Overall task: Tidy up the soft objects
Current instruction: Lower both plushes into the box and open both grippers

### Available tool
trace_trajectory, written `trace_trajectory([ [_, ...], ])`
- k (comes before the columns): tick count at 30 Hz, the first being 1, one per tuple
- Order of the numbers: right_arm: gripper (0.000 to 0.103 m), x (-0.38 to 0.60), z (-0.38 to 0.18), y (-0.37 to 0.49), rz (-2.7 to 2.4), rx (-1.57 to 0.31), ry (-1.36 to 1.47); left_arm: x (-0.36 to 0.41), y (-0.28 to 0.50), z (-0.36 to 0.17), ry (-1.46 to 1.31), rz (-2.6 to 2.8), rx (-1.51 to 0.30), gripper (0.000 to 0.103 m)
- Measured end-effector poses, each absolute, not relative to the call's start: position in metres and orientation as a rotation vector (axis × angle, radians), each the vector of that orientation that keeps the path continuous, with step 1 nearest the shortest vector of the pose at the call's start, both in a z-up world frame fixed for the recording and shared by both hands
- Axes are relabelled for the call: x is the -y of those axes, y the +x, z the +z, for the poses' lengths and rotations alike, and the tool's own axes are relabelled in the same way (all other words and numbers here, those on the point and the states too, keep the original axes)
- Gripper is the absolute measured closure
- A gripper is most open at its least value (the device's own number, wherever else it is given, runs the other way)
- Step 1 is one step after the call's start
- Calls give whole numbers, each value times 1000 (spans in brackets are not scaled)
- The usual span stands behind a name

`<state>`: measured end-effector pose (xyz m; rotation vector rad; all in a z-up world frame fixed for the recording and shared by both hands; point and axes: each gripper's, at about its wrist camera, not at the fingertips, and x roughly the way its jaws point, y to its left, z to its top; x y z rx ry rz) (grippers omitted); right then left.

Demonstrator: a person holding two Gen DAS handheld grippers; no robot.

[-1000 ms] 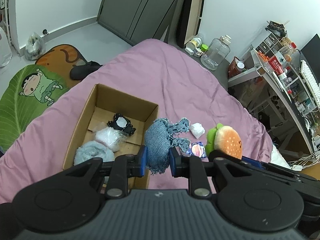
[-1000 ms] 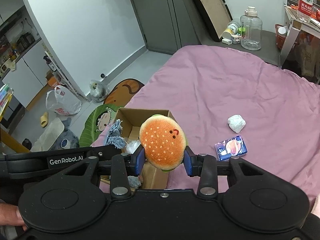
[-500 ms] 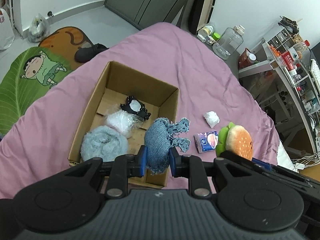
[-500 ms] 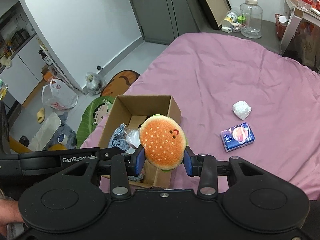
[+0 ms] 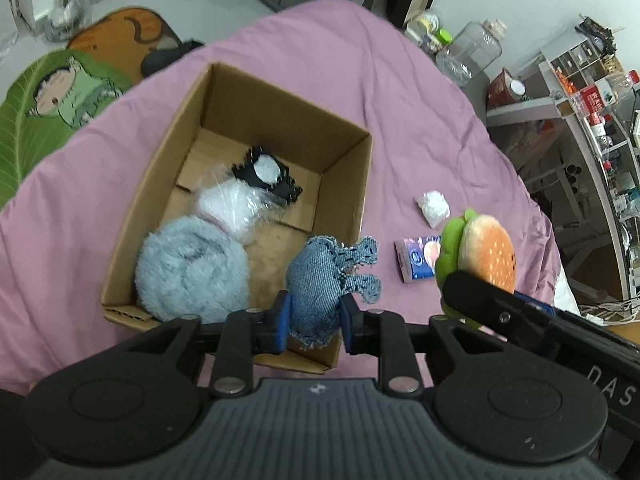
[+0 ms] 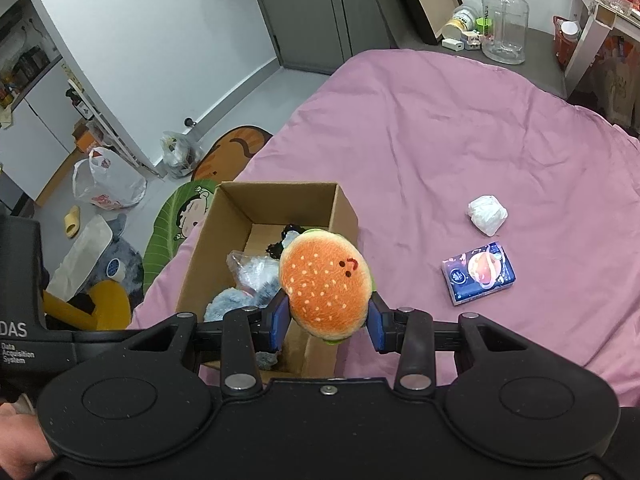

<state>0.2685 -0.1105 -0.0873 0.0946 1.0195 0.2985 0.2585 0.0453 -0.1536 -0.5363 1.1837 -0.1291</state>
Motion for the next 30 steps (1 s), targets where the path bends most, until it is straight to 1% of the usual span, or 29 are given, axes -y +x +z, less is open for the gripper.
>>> trace_trajectory([
  [2,64,109,-88,271,297,-1022,93,-46,263,-156,-534,-126,-1215,76],
  [6,64,104,-90,276,303,-1029,94,-57,264,-152,-552,-94,-1210,67],
  [9,64,97,-93,278,317,-1036,92,-67,264,-145,-545,-79,-1191,65],
  [16,64,78,-96,281,356,-1049,87,-88,259,-131,-543,-22,-1158,64],
  [18,63,74,-97,281,366,-1054,90,-93,257,-126,-544,-6,-1148,61],
  [21,58,72,-96,281,381,-1057,103,-98,255,-121,-540,16,-1133,56],
  [22,53,71,-96,281,385,-1059,111,-100,255,-120,-540,21,-1128,56],
  [23,46,72,-96,281,389,-1064,119,-102,254,-118,-543,25,-1124,55],
  [26,40,75,-90,280,375,-1048,121,-105,252,-114,-544,34,-1117,53],
  [28,39,79,-88,279,371,-1045,131,-106,251,-111,-541,41,-1110,50],
  [30,39,82,-86,278,363,-1041,135,-106,250,-109,-537,46,-1103,43],
])
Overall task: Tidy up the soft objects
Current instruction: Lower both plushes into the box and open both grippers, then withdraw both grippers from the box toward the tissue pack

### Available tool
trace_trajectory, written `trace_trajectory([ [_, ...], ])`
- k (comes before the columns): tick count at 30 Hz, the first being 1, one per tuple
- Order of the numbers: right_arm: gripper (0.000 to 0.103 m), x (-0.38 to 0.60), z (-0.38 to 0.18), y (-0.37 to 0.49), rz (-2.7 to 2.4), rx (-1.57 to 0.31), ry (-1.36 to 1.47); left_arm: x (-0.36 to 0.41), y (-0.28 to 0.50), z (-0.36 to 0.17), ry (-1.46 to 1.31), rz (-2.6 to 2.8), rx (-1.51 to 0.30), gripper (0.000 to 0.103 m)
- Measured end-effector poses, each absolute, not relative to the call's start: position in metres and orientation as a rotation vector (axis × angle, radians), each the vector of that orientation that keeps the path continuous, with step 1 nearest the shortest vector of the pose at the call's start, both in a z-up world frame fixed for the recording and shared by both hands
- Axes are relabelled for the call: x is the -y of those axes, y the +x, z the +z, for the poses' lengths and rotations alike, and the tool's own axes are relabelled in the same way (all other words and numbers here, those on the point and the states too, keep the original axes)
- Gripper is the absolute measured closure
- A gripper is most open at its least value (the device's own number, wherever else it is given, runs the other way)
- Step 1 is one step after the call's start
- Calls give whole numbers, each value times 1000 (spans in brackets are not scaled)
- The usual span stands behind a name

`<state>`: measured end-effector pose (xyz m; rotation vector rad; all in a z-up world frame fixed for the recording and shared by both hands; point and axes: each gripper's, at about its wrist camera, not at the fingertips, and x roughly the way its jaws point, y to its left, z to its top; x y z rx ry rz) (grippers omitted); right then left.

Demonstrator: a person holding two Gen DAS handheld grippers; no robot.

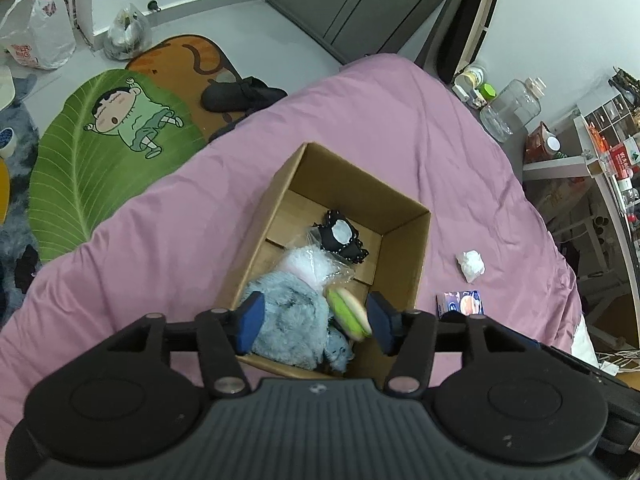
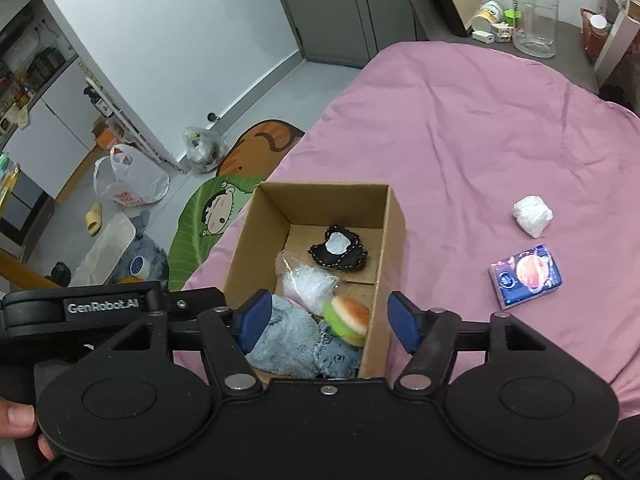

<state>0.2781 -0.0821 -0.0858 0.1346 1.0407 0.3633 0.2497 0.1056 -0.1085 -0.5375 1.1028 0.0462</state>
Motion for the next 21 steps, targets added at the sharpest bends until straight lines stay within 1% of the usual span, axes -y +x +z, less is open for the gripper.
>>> trace_trajectory([
  [1,39,84,-85,277,359,-1039,135,-104,249,-107,-535,46,-1101,41],
  [3,39,87,-85,277,357,-1040,136,-102,248,-105,-530,45,-1098,32],
  [6,39,90,-84,275,355,-1040,134,-101,246,-102,-521,43,-1096,26],
  [12,37,98,-81,272,355,-1032,131,-95,244,-95,-503,44,-1092,22],
  [17,33,108,-77,270,357,-1019,126,-86,245,-90,-485,50,-1086,20],
  [21,31,118,-75,270,359,-1007,134,-76,246,-87,-465,47,-1085,20],
])
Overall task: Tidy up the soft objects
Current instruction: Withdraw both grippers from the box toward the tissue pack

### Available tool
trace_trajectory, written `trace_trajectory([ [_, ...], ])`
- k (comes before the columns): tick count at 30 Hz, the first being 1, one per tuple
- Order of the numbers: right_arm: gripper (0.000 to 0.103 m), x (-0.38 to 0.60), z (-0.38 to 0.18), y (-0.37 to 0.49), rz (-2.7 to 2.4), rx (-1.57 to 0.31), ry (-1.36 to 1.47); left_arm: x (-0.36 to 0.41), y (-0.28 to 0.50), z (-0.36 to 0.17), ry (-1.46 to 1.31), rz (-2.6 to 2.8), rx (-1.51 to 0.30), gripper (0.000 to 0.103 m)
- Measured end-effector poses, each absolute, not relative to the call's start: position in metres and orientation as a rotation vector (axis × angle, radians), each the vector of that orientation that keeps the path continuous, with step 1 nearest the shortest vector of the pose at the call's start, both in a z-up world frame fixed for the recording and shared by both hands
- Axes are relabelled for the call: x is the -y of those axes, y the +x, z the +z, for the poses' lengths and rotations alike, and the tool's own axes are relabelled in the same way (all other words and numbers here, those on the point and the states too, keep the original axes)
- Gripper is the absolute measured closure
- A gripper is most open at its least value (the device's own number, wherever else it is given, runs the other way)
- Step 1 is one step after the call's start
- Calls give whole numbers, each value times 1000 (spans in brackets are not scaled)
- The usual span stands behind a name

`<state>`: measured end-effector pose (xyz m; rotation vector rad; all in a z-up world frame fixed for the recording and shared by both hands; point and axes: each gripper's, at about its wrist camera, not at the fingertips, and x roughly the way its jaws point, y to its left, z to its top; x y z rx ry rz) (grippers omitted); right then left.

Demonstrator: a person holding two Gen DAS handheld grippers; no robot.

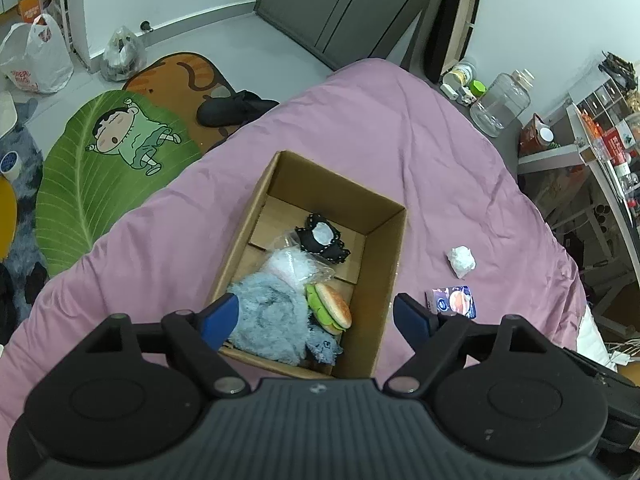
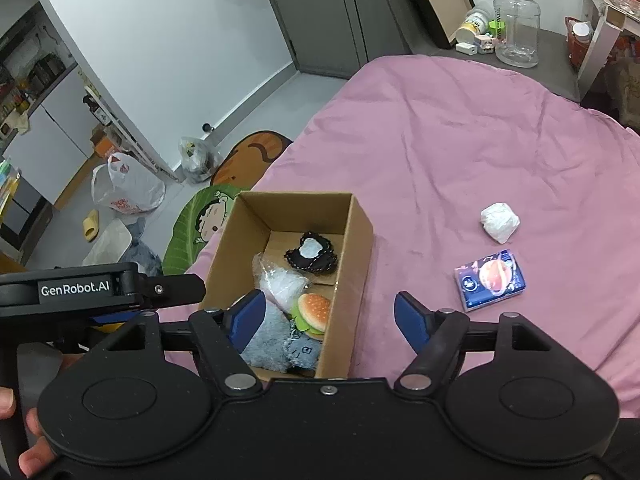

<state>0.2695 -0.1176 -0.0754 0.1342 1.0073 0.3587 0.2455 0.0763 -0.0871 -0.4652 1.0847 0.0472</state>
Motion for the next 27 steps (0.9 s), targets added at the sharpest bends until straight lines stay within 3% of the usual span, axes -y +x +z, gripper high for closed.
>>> trace_trajectory([
  [27,21,195,-87,283,304,-992,211,-1,266,-81,-366,0,-1079,20],
])
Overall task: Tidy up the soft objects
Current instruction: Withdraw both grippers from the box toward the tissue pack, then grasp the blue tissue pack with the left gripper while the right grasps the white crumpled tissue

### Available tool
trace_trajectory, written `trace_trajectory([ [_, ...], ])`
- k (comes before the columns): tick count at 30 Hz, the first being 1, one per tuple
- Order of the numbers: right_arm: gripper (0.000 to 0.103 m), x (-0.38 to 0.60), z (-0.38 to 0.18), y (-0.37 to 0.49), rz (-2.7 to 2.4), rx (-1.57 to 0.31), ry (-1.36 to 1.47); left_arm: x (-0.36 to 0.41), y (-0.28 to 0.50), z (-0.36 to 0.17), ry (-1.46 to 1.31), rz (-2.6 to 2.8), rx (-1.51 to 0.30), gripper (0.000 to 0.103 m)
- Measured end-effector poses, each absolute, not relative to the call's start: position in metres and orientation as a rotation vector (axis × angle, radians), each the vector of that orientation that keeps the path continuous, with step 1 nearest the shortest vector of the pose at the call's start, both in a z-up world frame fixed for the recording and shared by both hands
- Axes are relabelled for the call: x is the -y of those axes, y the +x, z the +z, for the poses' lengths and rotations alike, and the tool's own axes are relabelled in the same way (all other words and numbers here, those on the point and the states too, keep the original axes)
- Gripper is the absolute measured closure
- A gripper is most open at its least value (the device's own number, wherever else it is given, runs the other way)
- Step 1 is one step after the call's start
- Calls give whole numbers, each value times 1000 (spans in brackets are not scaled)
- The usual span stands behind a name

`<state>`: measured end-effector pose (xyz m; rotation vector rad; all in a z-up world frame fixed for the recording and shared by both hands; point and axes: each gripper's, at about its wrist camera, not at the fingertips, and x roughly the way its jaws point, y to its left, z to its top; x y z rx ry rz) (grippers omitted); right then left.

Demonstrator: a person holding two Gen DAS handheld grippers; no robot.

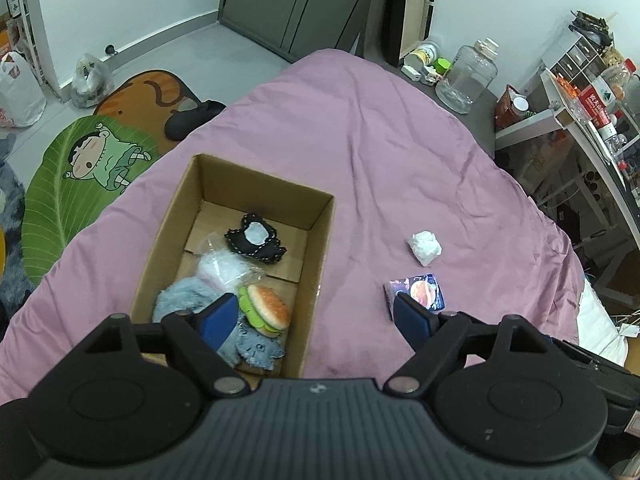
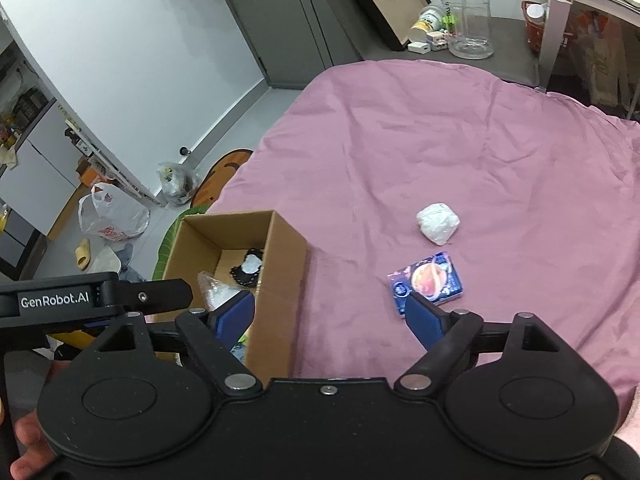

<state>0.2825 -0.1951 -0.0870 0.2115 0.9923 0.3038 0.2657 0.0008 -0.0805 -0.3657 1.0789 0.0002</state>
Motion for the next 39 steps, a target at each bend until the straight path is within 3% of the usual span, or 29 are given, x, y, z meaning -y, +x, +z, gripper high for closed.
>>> trace_trajectory([
  [24,21,279,-124,321,230,-1035,285,75,308,-93,-322,-35,-1080,20],
  [39,22,337,-155,362,285,-1068,316,129,338,-147,-347,-7,-1161,20],
])
